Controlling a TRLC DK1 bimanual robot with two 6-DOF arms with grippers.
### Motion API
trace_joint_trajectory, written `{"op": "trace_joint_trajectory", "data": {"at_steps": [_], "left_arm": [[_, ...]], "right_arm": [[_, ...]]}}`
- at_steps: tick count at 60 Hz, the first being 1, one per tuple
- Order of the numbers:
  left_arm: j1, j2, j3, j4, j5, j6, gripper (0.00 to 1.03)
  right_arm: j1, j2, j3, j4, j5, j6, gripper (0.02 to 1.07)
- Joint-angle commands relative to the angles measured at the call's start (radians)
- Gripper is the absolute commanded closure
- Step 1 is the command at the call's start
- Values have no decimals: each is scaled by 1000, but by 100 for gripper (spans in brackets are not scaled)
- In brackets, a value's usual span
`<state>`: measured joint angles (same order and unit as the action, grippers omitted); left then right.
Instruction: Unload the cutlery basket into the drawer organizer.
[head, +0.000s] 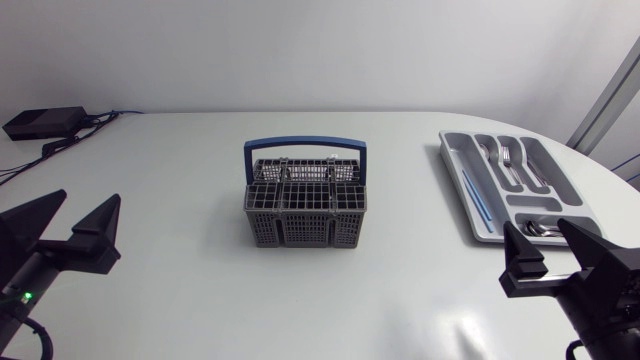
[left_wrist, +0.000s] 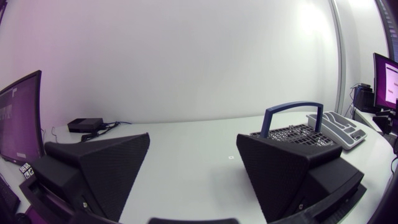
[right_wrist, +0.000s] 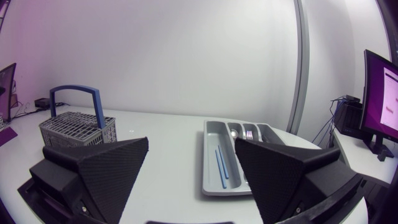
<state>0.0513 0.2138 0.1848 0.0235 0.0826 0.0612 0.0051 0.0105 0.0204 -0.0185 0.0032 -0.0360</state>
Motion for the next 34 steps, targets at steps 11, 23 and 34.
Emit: {"op": "trace_joint_trajectory", "data": {"at_steps": [11,23,34], "left_arm": [[-35,-143,-128,-15,-56,-49,6],[-51,-214,-185,-23,-83,-61,6],[-51,-214,-185,-23,-83,-61,6]], "right_arm": [[-5,-10,-20,19,-3,36,7],[-5,-10,-20,19,-3,36,7],[-5,-10,-20,19,-3,36,7]]}}
